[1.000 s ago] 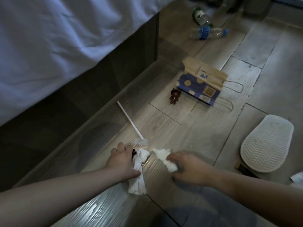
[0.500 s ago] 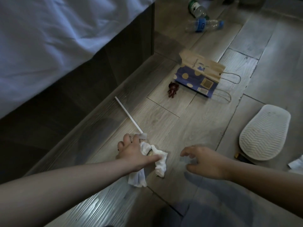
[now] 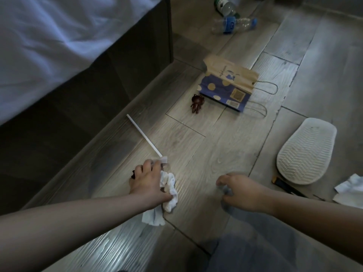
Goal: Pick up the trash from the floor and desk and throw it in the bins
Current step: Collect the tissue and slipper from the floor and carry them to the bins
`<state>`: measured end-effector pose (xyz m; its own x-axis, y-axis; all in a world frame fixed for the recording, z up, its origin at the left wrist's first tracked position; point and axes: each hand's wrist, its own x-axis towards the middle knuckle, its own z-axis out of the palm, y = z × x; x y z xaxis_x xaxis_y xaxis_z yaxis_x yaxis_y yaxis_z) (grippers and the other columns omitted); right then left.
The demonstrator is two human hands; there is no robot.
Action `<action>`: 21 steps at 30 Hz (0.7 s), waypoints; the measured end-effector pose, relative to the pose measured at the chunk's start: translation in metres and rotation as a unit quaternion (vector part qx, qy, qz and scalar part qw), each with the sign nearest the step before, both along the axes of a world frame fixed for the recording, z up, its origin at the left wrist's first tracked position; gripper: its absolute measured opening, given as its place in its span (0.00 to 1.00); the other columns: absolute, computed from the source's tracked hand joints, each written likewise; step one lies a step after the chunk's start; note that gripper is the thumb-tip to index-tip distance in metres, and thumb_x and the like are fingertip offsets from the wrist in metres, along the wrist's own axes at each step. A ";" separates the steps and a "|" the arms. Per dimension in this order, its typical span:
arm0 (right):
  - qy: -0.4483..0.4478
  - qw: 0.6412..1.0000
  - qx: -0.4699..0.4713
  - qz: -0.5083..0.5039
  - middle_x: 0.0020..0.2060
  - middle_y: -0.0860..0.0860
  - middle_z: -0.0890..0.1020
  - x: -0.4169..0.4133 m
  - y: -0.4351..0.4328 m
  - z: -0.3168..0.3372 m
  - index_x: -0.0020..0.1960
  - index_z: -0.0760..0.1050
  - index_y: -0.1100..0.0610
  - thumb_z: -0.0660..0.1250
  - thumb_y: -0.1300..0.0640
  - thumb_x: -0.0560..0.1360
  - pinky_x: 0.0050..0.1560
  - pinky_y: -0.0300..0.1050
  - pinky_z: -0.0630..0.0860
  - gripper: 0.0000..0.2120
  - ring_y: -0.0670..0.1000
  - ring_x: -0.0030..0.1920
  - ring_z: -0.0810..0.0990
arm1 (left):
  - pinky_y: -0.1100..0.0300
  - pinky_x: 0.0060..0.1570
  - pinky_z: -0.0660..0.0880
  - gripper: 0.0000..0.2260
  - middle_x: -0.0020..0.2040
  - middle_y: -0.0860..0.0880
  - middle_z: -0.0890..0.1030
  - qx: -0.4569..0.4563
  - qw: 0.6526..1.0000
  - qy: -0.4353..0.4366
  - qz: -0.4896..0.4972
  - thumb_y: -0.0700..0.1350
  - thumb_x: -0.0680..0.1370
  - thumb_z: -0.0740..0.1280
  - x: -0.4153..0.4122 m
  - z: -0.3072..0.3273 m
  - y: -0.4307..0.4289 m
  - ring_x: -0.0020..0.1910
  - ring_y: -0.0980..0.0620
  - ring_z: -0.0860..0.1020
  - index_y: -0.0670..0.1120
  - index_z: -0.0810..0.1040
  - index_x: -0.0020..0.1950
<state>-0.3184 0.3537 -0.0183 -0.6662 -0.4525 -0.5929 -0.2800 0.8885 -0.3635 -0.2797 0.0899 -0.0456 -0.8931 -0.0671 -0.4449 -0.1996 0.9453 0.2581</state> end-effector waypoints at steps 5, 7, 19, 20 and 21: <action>0.014 1.000 -0.001 0.012 0.61 0.53 0.74 -0.002 -0.001 -0.005 0.67 0.70 0.53 0.64 0.53 0.73 0.58 0.44 0.72 0.22 0.53 0.60 0.74 | 0.56 0.57 0.70 0.33 0.62 0.51 0.63 0.018 0.999 0.009 -0.047 0.59 0.63 0.73 -0.007 0.002 -0.014 0.59 0.48 0.62 0.52 0.66 0.64; 0.016 1.000 -0.002 0.016 0.60 0.53 0.74 -0.002 -0.002 -0.005 0.66 0.71 0.53 0.64 0.53 0.73 0.58 0.44 0.72 0.21 0.53 0.59 0.74 | 0.59 0.55 0.69 0.29 0.59 0.51 0.64 0.033 0.997 0.011 -0.067 0.56 0.64 0.73 -0.011 0.003 -0.017 0.57 0.50 0.63 0.51 0.69 0.62; 0.024 0.999 0.003 0.021 0.57 0.51 0.73 0.001 0.003 -0.009 0.63 0.71 0.52 0.64 0.52 0.73 0.54 0.44 0.73 0.18 0.52 0.56 0.74 | 0.53 0.70 0.62 0.39 0.77 0.54 0.48 0.096 0.982 0.001 -0.163 0.55 0.71 0.66 -0.014 0.012 -0.016 0.75 0.47 0.53 0.52 0.50 0.78; 0.025 0.999 0.006 0.022 0.57 0.51 0.73 0.000 0.002 -0.009 0.63 0.71 0.52 0.64 0.52 0.73 0.53 0.44 0.73 0.18 0.52 0.56 0.74 | 0.53 0.70 0.61 0.43 0.77 0.54 0.46 0.082 0.982 -0.007 -0.170 0.60 0.69 0.66 -0.012 0.012 -0.014 0.75 0.48 0.52 0.52 0.48 0.78; 0.026 0.999 0.008 0.023 0.57 0.52 0.73 0.000 0.001 -0.010 0.63 0.71 0.52 0.64 0.52 0.73 0.53 0.44 0.73 0.18 0.52 0.56 0.74 | 0.52 0.71 0.61 0.47 0.78 0.55 0.45 0.062 0.981 -0.015 -0.181 0.65 0.67 0.66 -0.011 0.012 -0.012 0.75 0.48 0.50 0.52 0.46 0.78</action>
